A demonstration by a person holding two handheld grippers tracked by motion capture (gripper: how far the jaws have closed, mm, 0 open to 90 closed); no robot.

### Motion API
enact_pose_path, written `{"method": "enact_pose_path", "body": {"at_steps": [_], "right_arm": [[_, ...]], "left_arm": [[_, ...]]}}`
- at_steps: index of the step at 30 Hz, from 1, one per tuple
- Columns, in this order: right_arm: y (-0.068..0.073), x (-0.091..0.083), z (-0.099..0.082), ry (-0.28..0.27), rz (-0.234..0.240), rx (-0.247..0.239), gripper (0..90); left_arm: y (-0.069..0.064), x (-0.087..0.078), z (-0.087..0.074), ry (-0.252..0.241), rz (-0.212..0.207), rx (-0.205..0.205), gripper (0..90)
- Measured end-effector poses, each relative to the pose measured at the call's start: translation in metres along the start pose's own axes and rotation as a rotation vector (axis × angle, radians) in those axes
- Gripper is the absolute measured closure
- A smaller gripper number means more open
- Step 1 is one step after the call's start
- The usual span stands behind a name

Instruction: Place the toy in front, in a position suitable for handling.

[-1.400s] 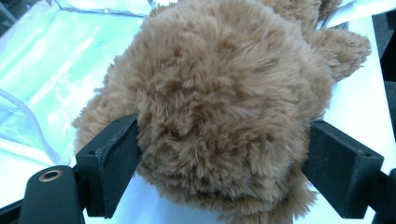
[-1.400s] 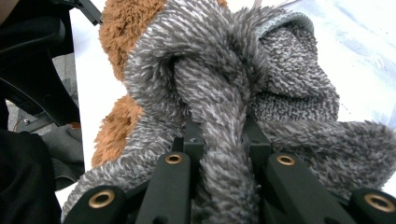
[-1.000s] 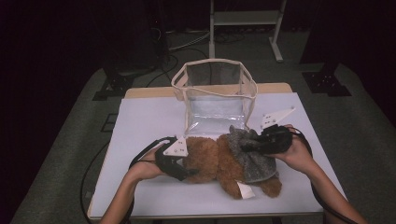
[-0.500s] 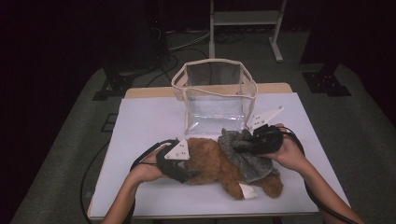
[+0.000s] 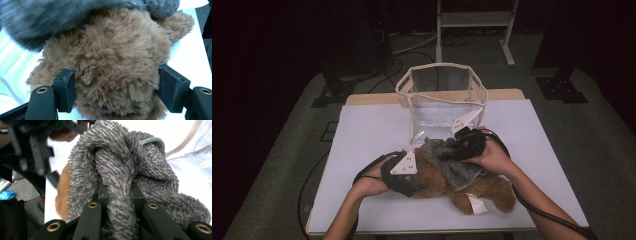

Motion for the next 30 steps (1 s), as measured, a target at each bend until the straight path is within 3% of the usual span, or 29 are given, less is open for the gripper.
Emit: {"method": "enact_pose_path", "body": {"at_steps": [7,12,17,22,27,30], "right_arm": [[-0.014,0.028,0.026,0.033,0.007,0.032,75.7],[-0.022,0.04,0.03,0.06,0.014,0.054,75.6],[-0.02,0.025,0.02,0.064,-0.016,0.04,75.7],[-0.013,-0.002,0.0,0.07,-0.054,0.033,75.8],[0.004,-0.022,-0.019,0.044,-0.061,0.03,75.7],[0.018,-0.029,-0.022,0.016,-0.05,0.0,75.7]], "left_arm": [[-0.003,0.0,0.0,0.006,0.001,0.022,27.3],[-0.003,-0.002,-0.004,0.005,-0.002,0.027,27.2],[0.002,-0.004,-0.007,-0.008,-0.001,-0.008,26.7],[0.009,-0.002,-0.007,-0.03,-0.001,-0.056,26.8],[0.016,0.001,-0.004,-0.033,0.014,-0.092,27.0],[0.024,0.002,-0.003,-0.035,0.035,-0.122,27.3]]}}
Point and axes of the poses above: each handheld gripper's, and its own axes: x roughly forward along the jaws, z roughly out of its top, y roughly to its left, the point moved 1 cm from there along x, roughly forward along the jaws, and after that the axes turned 1 degree about -y, right-handed, at the moved point
